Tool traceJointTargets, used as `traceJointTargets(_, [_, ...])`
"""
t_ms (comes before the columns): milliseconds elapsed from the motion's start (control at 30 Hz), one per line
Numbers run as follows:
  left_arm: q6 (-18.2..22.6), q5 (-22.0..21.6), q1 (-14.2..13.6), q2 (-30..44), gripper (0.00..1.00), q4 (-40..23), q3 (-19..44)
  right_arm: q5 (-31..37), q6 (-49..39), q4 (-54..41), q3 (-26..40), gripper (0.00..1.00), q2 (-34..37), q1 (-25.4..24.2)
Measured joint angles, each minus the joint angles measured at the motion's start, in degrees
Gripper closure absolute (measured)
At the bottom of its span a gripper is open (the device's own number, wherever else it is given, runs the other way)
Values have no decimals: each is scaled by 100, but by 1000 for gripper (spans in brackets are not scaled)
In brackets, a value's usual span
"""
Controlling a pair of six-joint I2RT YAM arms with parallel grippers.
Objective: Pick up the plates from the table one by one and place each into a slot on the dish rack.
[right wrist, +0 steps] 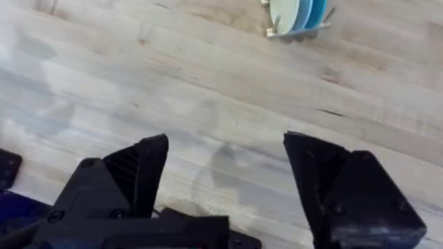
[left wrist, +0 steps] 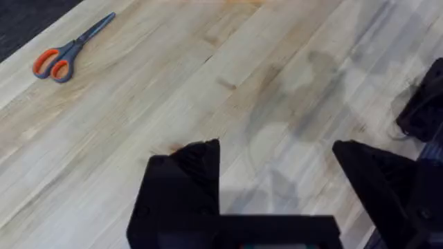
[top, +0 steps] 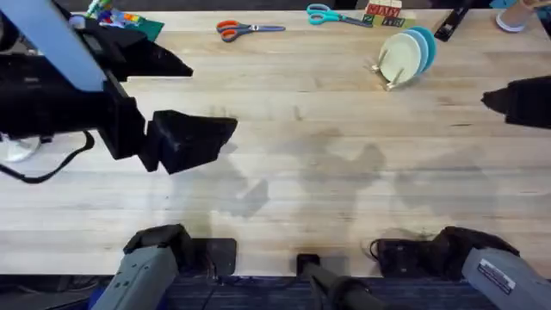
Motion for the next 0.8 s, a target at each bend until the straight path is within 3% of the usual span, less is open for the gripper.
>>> traceJointTargets(800, [0, 0, 0, 0, 8, 0, 0, -1, 4, -90, 0, 5, 1, 1])
